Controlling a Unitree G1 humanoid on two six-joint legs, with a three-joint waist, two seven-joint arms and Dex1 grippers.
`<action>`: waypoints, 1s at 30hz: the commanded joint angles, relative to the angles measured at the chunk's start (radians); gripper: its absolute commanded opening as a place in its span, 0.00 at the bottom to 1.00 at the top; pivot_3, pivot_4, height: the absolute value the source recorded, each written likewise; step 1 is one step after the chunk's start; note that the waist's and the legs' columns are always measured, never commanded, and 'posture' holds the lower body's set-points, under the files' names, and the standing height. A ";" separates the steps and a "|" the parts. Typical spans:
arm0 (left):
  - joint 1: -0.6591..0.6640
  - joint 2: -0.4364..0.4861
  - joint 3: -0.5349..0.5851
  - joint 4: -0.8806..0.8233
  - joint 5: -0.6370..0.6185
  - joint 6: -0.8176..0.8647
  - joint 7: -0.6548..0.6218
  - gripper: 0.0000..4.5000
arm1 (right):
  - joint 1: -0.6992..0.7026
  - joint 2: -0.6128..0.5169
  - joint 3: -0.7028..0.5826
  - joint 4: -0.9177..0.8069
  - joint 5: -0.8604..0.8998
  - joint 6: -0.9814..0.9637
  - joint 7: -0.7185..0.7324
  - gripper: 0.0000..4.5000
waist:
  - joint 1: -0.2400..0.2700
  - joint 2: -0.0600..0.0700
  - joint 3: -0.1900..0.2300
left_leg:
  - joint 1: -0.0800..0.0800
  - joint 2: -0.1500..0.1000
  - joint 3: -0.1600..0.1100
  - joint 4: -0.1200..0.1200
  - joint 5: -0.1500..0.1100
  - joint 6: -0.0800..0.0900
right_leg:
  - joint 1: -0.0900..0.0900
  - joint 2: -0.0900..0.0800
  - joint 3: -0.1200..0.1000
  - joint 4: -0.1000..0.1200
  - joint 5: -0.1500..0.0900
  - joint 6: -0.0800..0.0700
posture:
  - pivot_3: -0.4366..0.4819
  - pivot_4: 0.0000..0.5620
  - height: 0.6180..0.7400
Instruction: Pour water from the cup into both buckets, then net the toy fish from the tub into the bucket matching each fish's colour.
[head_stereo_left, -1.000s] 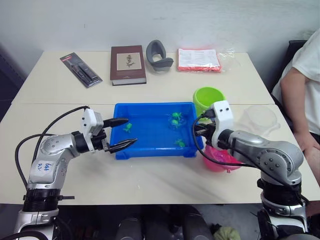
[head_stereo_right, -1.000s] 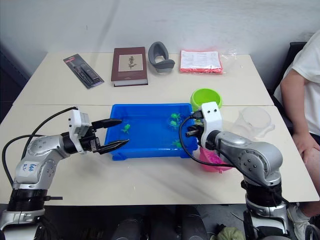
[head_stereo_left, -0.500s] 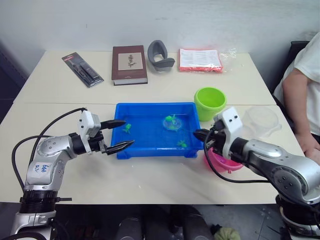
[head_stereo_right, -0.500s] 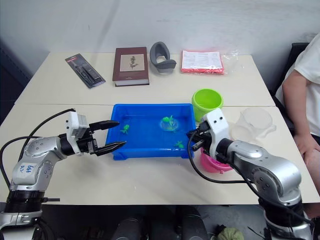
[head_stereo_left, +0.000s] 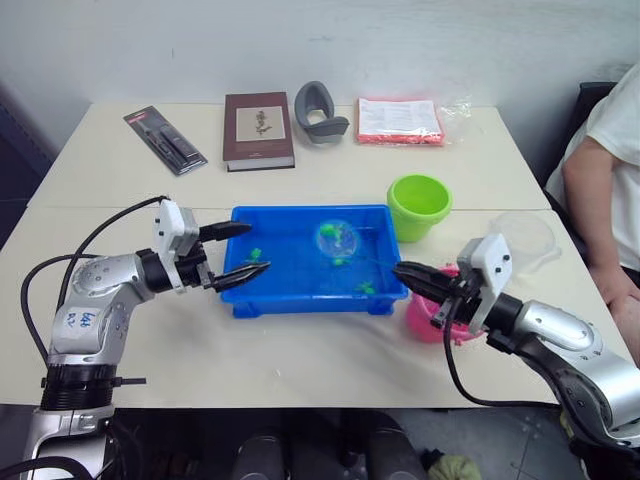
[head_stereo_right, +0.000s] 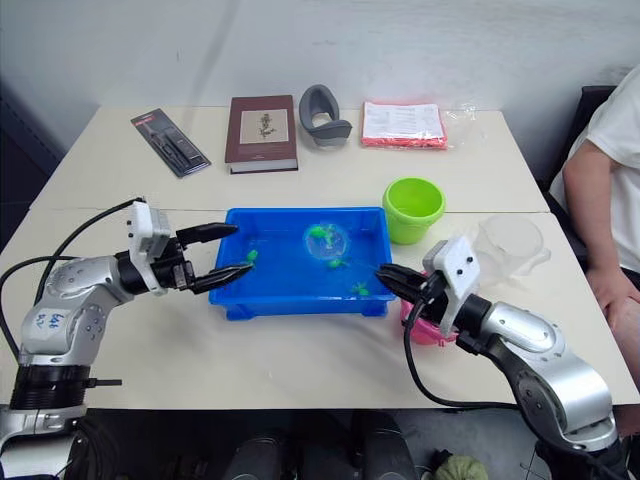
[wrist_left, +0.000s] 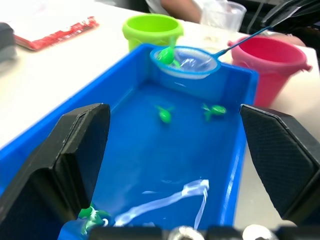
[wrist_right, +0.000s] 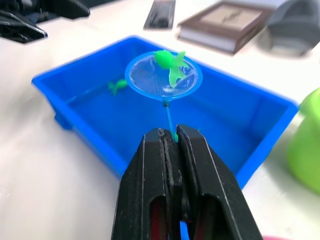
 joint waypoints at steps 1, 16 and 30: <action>-0.046 -0.016 0.021 -0.021 -0.039 0.042 0.041 0.99 | -0.011 -0.014 -0.087 -0.026 0.037 -0.016 0.002 0.00 | 0.000 0.000 0.000 | 0.000 0.000 0.000 0.000 0.000 0.000 | 0.000 0.000 0.000 0.000 0.000 0.000 | 0.48 0.27 1.00; -0.135 -0.048 -0.017 -0.035 -0.024 0.119 0.103 0.99 | -0.184 -0.142 -0.175 0.427 -0.166 -0.237 0.095 0.00 | -0.003 0.000 0.000 | 0.002 -0.002 0.001 0.000 0.001 0.001 | 0.002 0.000 0.001 0.000 0.001 0.001 | 0.48 0.27 1.00; -0.124 -0.052 -0.005 -0.062 -0.021 0.118 0.118 0.99 | -0.351 -0.205 -0.005 0.718 -0.542 -0.577 0.058 0.00 | -0.001 0.000 0.000 | 0.001 -0.002 0.001 0.001 0.002 0.000 | 0.002 -0.001 0.001 0.001 0.001 0.001 | 0.48 0.27 1.00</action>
